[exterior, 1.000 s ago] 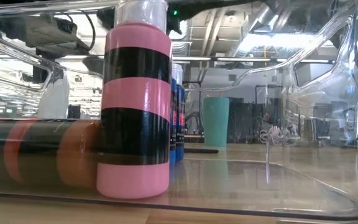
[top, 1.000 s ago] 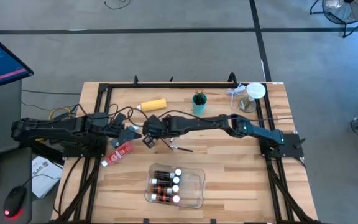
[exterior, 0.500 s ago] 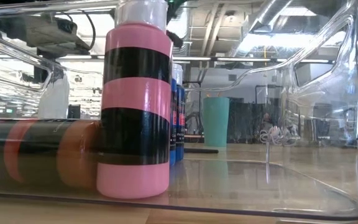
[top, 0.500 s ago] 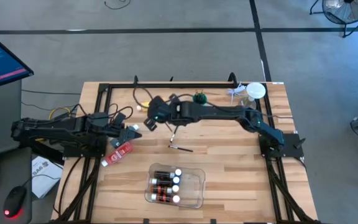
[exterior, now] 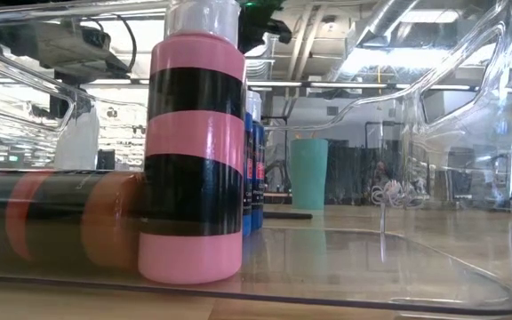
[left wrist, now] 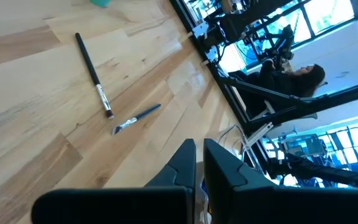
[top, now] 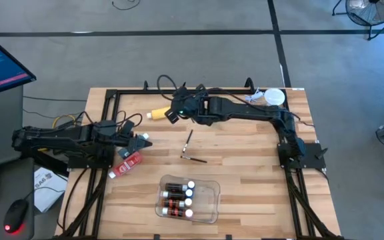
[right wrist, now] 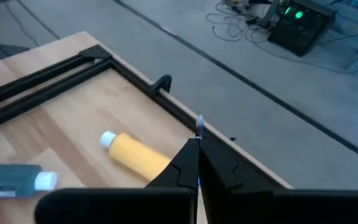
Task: Pick & Place Paint Supplies
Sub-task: Put the silver paint brush into the green cup
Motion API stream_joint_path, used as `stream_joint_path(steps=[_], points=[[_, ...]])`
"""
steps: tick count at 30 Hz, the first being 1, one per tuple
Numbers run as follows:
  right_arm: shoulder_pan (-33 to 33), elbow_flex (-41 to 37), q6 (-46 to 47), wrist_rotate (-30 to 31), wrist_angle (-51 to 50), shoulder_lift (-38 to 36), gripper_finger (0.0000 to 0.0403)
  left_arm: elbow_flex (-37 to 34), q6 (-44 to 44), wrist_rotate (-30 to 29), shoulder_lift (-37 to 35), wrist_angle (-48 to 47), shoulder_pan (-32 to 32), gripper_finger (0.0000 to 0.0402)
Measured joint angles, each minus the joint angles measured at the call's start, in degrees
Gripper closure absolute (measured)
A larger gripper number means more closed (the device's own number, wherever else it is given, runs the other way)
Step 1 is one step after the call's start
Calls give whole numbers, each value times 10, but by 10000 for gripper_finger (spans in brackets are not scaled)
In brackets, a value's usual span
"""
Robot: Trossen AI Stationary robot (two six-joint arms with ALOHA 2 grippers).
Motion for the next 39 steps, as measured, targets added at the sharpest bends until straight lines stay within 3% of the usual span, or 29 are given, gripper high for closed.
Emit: stream_joint_path(steps=[4, 17, 24, 30, 39], points=[[-9, -88, -2, 8, 66, -44, 402, 0, 0, -4, 0, 0, 0, 401], [-55, -496, -15, 26, 365, -282, 402, 0, 9, -12, 1, 0, 40, 401], [-79, -677, -82, 29, 599, -386, 403, -1, 15, -15, 9, -1, 68, 401], [-101, -745, -112, 29, 690, -416, 403, -1, 15, -15, 37, 0, 83, 401], [-109, -772, -200, 1, 829, -385, 403, -1, 15, -12, 70, 0, 83, 401]])
